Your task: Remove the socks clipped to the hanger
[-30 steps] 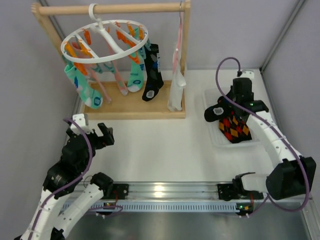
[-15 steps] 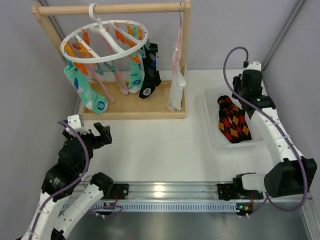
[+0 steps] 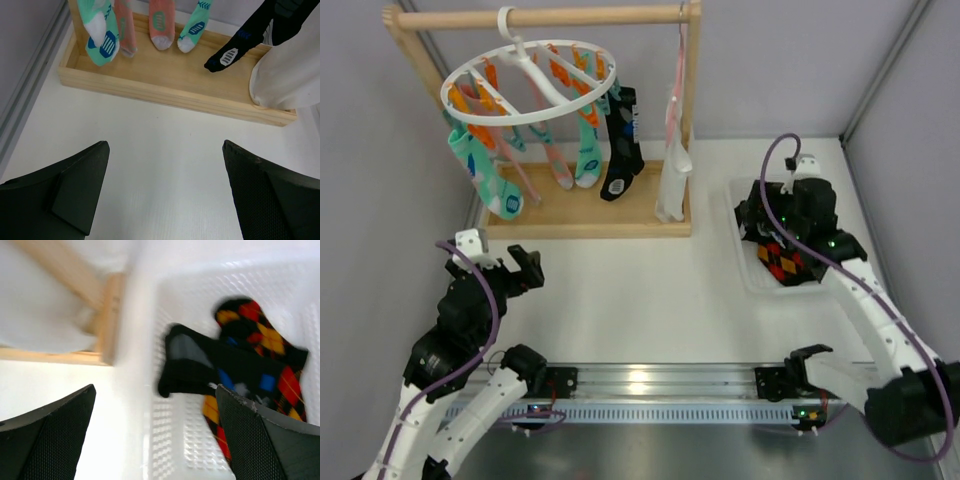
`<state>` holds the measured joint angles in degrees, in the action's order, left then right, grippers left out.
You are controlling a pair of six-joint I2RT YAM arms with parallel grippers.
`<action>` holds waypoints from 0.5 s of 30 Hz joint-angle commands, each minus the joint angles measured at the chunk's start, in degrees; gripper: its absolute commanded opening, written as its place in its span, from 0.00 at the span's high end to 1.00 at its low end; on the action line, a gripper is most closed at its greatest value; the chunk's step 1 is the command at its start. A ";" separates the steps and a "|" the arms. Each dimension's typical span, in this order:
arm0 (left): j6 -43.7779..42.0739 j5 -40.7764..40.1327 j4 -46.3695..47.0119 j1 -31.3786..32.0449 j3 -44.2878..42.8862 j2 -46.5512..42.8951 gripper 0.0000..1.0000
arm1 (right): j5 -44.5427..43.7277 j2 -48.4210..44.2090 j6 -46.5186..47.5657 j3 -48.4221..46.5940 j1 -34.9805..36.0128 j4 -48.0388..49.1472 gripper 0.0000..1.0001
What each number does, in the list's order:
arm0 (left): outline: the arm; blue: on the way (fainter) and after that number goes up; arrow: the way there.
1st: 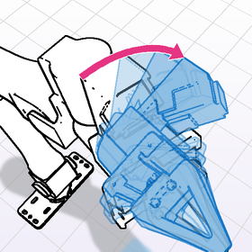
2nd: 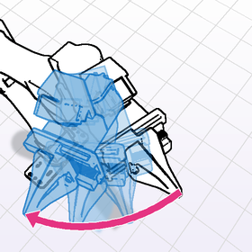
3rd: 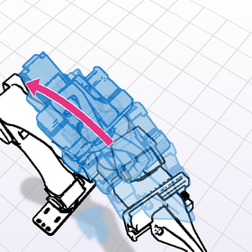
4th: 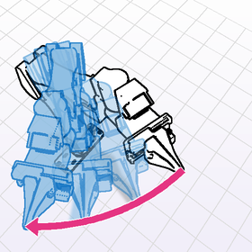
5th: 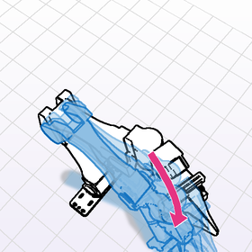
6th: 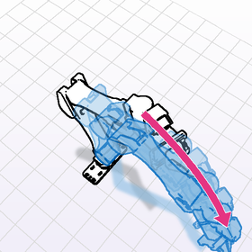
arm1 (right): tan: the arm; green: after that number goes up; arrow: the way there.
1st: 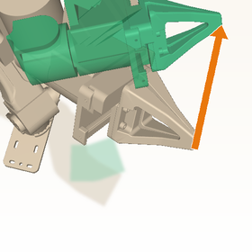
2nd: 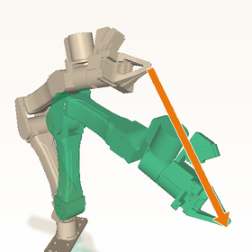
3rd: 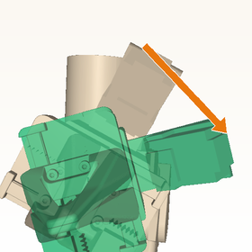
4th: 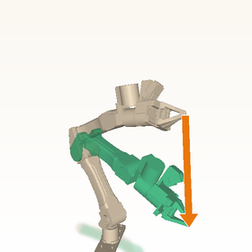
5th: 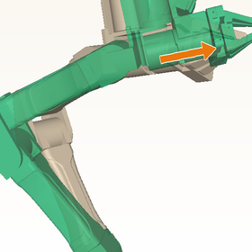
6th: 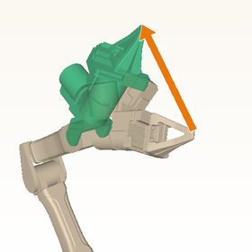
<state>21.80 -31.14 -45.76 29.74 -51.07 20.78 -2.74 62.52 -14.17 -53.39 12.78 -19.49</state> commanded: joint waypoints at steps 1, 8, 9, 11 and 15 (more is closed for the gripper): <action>0.43 -1.38 3.13 0.15 0.27 -0.03 0.02 | 9.55 -9.59 -0.51 5.45 8.10 12.58 0.01; 1.40 -4.90 3.04 -0.03 0.18 -0.30 0.02 | 21.74 -9.45 -1.48 15.16 28.68 40.31 0.08; 1.40 -4.81 2.96 0.06 0.27 -0.21 0.02 | 20.07 -5.69 0.10 12.80 31.58 40.75 0.08; 1.31 -4.55 3.04 -0.03 0.35 -0.03 0.02 | 10.25 -1.46 5.19 9.55 38.79 40.67 0.09; 1.05 -3.41 3.04 -0.12 0.53 0.23 0.02 | -3.65 10.57 6.53 1.28 42.86 45.83 0.11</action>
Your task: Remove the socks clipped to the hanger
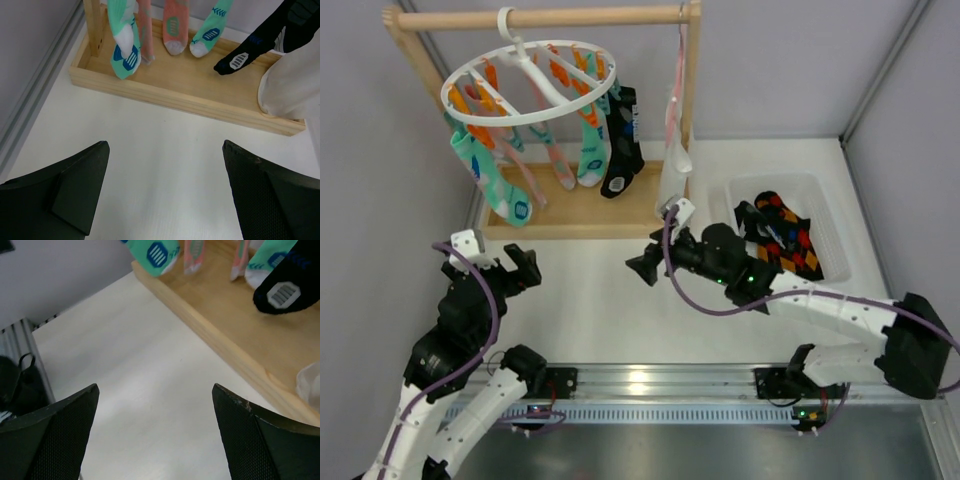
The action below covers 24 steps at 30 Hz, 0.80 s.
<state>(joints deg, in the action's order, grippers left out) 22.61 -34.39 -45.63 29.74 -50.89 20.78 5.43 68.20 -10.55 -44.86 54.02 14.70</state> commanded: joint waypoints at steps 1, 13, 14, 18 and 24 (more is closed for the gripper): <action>0.24 -0.15 2.91 -0.12 0.36 0.23 0.02 | -15.59 6.83 3.51 -8.30 1.62 13.58 0.10; -0.11 1.17 3.00 -0.12 0.53 -0.38 0.02 | -38.30 36.73 7.38 -32.04 -3.12 18.60 0.11; -0.11 1.52 3.00 -0.03 0.53 -0.38 0.02 | -38.56 37.43 7.56 -32.56 -3.57 19.22 0.10; -0.02 2.57 3.09 -0.03 0.44 -0.38 0.02 | -37.43 41.73 10.01 -35.81 -5.32 21.16 0.09; -0.02 3.54 3.09 -0.03 0.44 -0.56 0.02 | -28.93 47.54 12.56 -40.55 -8.40 23.18 0.05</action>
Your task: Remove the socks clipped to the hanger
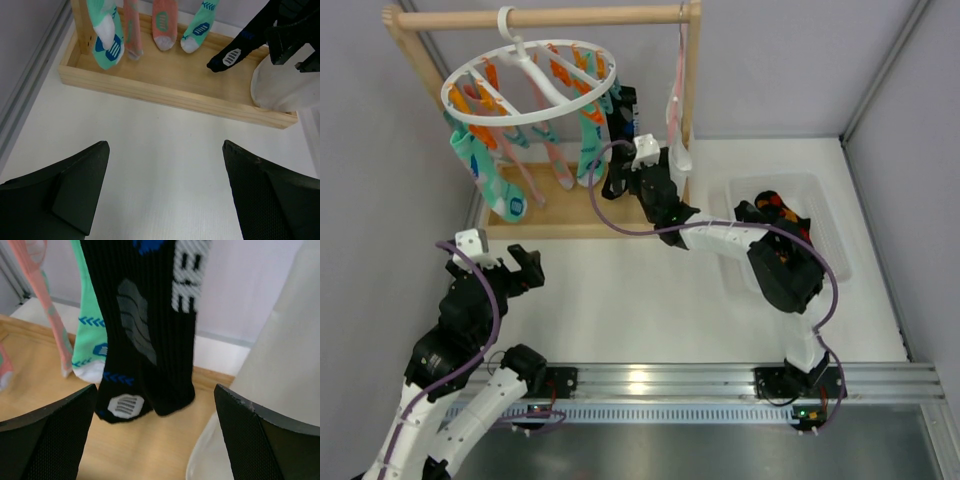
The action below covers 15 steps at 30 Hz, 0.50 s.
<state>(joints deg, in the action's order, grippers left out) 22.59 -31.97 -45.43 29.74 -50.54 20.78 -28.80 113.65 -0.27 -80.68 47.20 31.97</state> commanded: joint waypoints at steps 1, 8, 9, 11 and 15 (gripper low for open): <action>0.00 1.20 2.89 -0.03 0.18 -0.65 0.02 | 6.72 2.80 2.64 -5.61 -1.93 5.92 0.05; 0.00 1.64 2.98 -0.03 0.09 -0.56 0.02 | 18.24 5.54 3.70 -7.91 -4.13 10.83 0.23; 0.00 1.73 2.98 0.06 0.09 -0.56 0.02 | 20.51 5.19 3.27 -6.78 -4.13 11.79 0.29; 0.00 1.64 2.98 0.06 0.01 -0.47 0.02 | 22.02 4.40 2.65 -5.37 -4.05 14.96 0.61; -0.26 2.52 2.89 0.06 -0.69 0.23 0.02 | 22.12 2.11 1.33 -0.45 -3.08 19.18 1.00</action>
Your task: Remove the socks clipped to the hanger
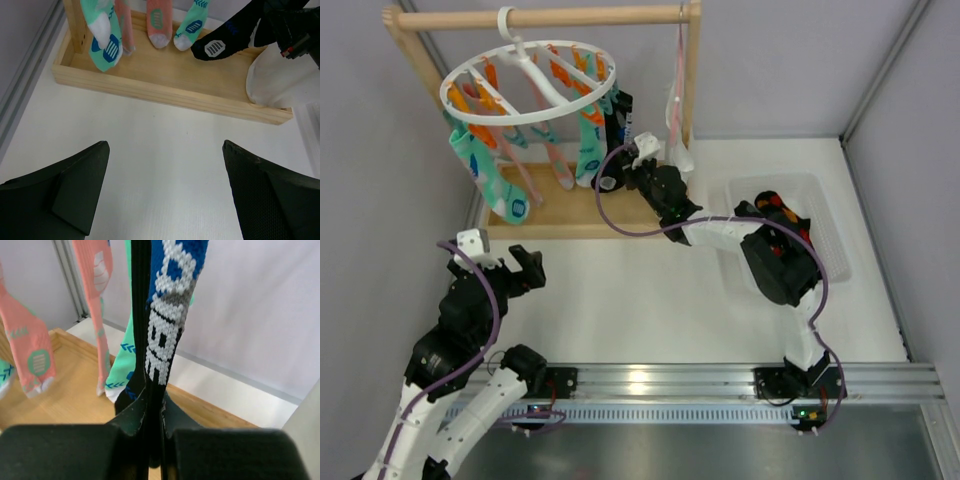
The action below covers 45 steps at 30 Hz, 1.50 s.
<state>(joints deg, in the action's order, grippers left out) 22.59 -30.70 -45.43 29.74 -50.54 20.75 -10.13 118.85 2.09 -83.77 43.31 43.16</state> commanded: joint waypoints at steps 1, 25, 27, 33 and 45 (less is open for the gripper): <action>-0.26 1.78 2.89 -0.03 -0.87 0.60 0.02 | 3.54 -3.62 -0.86 3.34 1.25 8.43 1.00; 0.88 31.34 -6.84 -0.21 -45.51 25.20 0.02 | -15.35 -16.90 12.93 13.21 25.15 3.62 1.00; -0.44 27.55 -9.40 -0.47 -48.94 28.45 0.02 | -17.19 -15.93 15.57 11.53 27.43 2.64 1.00; -2.46 17.00 -13.28 -0.47 -52.29 33.55 0.02 | -20.01 -11.54 19.79 4.94 32.18 -1.49 1.00; -8.17 -0.14 -17.32 -0.38 -62.75 43.66 0.02 | -22.92 -0.73 23.14 -10.62 35.70 -12.04 1.00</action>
<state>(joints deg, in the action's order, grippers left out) 17.41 -24.14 -61.34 29.52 -110.93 62.89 -32.47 116.33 24.01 -89.58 77.62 34.89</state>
